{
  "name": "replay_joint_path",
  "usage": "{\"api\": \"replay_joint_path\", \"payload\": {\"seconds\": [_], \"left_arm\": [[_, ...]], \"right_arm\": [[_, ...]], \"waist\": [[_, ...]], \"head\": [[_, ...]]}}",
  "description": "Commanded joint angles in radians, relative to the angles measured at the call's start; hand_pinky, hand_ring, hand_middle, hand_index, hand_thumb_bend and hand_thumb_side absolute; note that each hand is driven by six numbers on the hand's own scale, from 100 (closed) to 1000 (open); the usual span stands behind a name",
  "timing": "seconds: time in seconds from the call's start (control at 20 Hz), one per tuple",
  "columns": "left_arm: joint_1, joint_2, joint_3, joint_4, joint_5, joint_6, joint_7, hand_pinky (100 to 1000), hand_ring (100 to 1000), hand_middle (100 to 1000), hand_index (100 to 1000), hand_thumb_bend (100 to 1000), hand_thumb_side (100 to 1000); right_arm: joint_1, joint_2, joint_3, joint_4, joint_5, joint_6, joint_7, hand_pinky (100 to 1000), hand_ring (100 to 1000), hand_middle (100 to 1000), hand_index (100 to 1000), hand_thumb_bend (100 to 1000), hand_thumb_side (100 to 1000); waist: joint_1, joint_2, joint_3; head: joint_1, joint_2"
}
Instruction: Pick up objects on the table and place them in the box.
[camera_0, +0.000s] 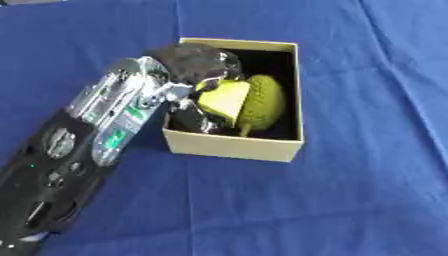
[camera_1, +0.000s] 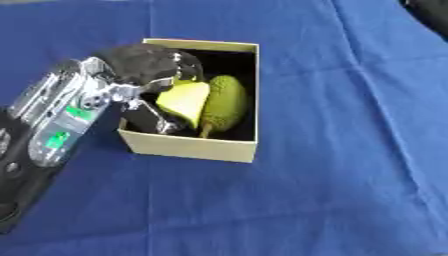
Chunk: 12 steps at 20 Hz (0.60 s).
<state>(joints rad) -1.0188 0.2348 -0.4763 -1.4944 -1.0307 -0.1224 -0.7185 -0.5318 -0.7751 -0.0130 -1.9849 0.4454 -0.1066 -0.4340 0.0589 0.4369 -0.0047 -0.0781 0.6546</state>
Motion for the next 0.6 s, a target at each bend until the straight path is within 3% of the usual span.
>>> {"api": "replay_joint_path", "payload": {"seconds": [0.05,0.3,0.6], "left_arm": [[-0.01,0.004,0.013,-0.028,0.002,-0.014,0.0,931,944,853,959,482,468],[-0.012,0.008,0.036,-0.072,0.007,-0.012,0.018,922,941,850,958,507,482],[-0.038,0.04,0.107,-0.163,0.047,0.027,0.051,886,909,820,929,440,477]], "right_arm": [[-0.005,-0.014,-0.017,-0.015,-0.008,-0.001,-0.002,843,763,741,789,127,637],[-0.002,-0.014,-0.018,-0.015,-0.009,0.0,-0.003,843,763,740,788,128,636],[-0.008,-0.015,-0.02,-0.015,-0.01,-0.003,-0.009,842,765,741,790,133,628]], "waist": [[-0.009,-0.022,0.0],[-0.01,-0.025,0.001],[-0.01,-0.033,0.0]], "head": [[-0.001,-0.012],[-0.003,-0.013],[-0.014,-0.002]]}}
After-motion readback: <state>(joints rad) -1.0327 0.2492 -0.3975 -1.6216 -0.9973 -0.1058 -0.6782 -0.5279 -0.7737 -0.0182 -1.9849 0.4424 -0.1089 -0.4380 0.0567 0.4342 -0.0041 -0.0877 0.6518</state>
